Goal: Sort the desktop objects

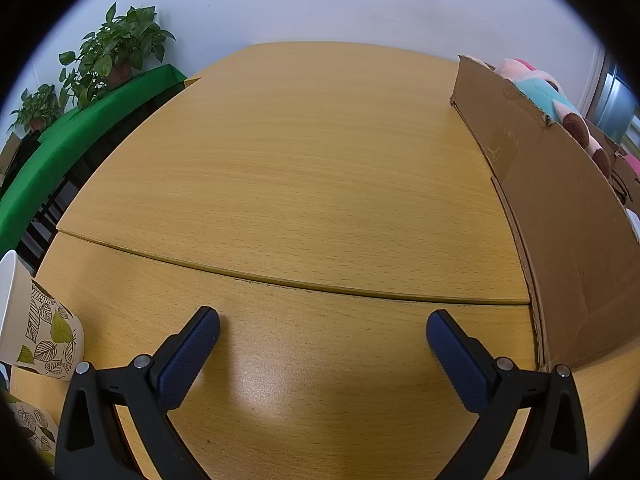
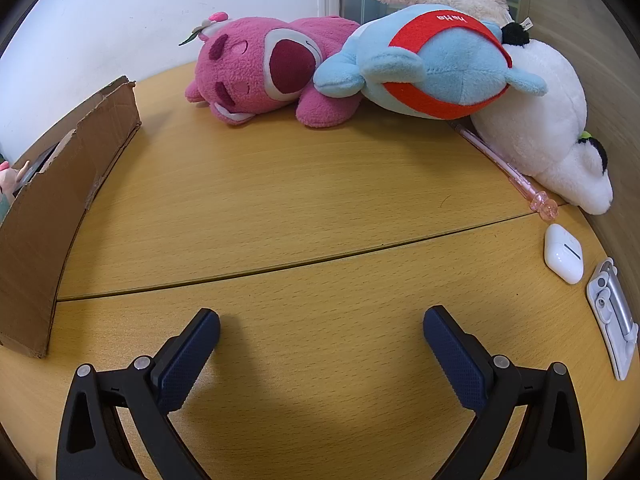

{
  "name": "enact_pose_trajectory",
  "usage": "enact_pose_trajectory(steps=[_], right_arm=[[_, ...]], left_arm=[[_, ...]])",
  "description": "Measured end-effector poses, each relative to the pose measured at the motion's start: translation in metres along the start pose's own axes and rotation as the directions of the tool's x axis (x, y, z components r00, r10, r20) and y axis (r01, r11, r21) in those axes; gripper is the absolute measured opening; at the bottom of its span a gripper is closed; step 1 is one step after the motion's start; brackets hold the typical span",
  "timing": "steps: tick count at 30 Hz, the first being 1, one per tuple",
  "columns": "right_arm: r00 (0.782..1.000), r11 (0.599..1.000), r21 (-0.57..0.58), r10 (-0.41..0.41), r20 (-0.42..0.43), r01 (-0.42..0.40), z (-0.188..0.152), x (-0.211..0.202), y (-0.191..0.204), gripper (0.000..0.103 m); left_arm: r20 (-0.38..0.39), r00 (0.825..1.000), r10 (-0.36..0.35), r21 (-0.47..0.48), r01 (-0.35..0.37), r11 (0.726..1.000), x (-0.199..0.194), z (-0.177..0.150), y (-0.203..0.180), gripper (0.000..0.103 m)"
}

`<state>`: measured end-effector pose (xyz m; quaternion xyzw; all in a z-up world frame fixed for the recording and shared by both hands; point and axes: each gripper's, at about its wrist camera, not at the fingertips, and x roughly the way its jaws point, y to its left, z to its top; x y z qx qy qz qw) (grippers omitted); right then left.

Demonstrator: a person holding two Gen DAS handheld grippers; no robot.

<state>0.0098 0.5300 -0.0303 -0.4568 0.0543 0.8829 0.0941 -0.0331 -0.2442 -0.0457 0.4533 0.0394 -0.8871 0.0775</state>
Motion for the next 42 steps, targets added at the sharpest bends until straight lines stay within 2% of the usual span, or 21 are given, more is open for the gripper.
enact_pose_trajectory(steps=[42], right_arm=[[1.0, 1.0, 0.002, 0.0, 0.0, 0.0, 0.006, 0.009, 0.013, 0.103]], left_arm=[[0.003, 1.0, 0.001, -0.002, -0.001, 1.0, 0.002, 0.001, -0.003, 0.103]])
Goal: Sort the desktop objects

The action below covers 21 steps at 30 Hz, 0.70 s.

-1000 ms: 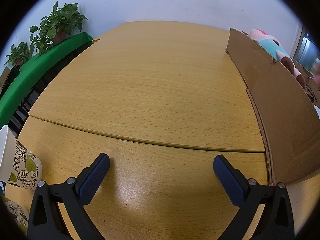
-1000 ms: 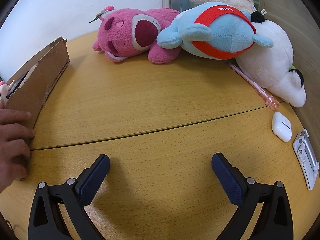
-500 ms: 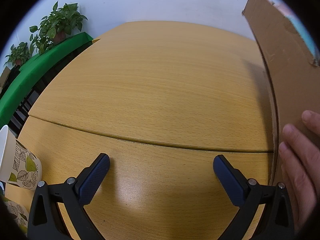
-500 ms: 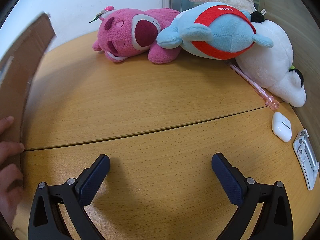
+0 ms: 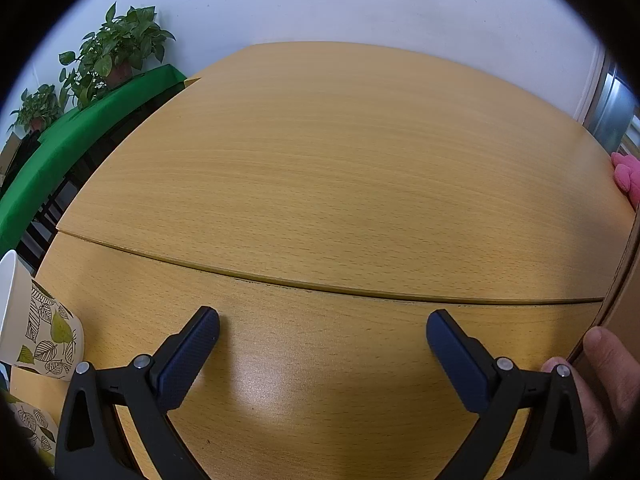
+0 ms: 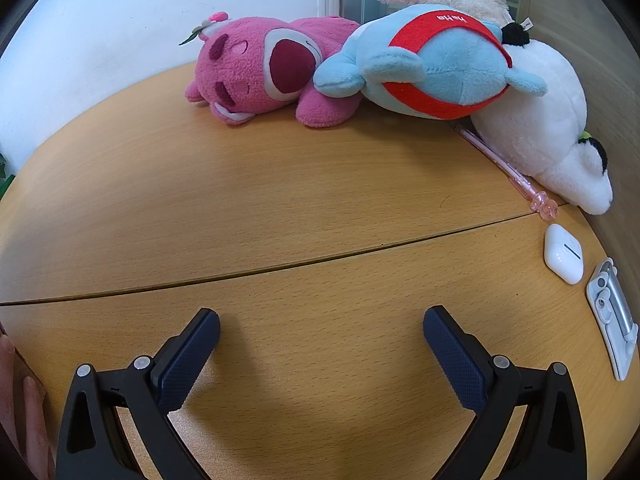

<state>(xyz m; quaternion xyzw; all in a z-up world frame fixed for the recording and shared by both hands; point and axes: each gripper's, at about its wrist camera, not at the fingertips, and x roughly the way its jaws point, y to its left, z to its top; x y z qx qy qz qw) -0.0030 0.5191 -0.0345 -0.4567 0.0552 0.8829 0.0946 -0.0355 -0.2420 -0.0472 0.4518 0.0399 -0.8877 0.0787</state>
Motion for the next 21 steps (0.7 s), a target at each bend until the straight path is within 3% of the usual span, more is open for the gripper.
enact_pose_trajectory(steps=[21], right_arm=[[1.0, 1.0, 0.002, 0.001, 0.002, -0.001, 0.0004, -0.0012, 0.0019, 0.103]], left_arm=[[0.002, 1.0, 0.0, 0.0, 0.0, 1.0, 0.0009, 0.0005, -0.0002, 0.103]])
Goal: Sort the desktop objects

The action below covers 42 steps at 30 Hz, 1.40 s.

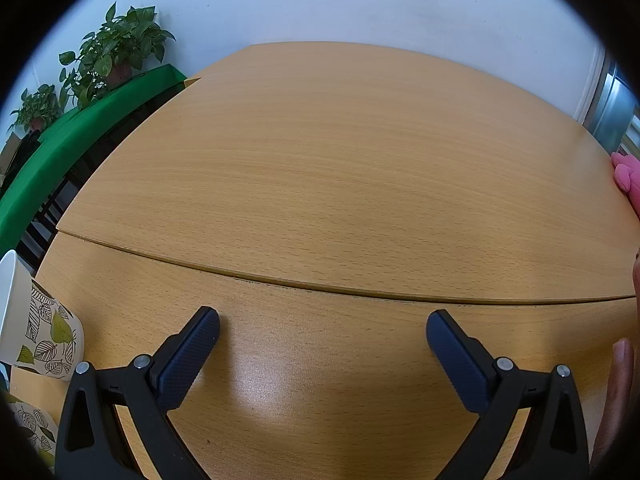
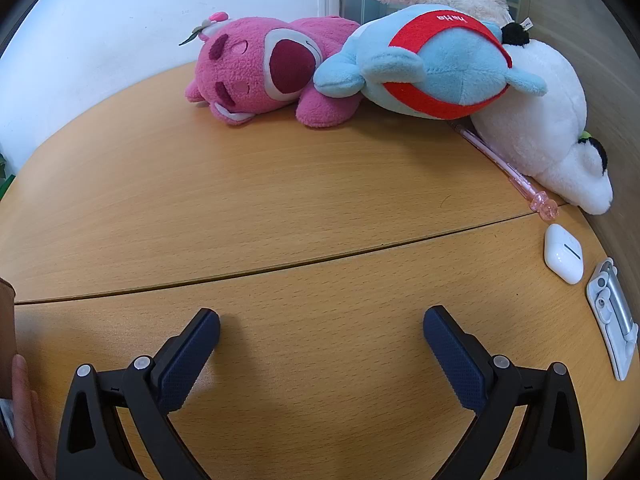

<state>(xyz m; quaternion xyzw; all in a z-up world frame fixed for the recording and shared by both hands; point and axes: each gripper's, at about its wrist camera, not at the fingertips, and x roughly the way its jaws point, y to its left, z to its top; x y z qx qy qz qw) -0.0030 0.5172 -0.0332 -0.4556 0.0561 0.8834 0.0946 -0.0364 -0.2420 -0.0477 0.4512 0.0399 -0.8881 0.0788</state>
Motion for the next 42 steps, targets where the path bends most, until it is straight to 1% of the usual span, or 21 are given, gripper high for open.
enact_pose_trajectory(steps=[42], right_arm=[[1.0, 1.0, 0.003, 0.0, 0.0, 0.0, 0.0016, -0.0004, 0.0022, 0.103]], left_arm=[[0.001, 1.0, 0.0, 0.0, 0.0, 1.0, 0.0002, 0.0002, -0.0005, 0.103]])
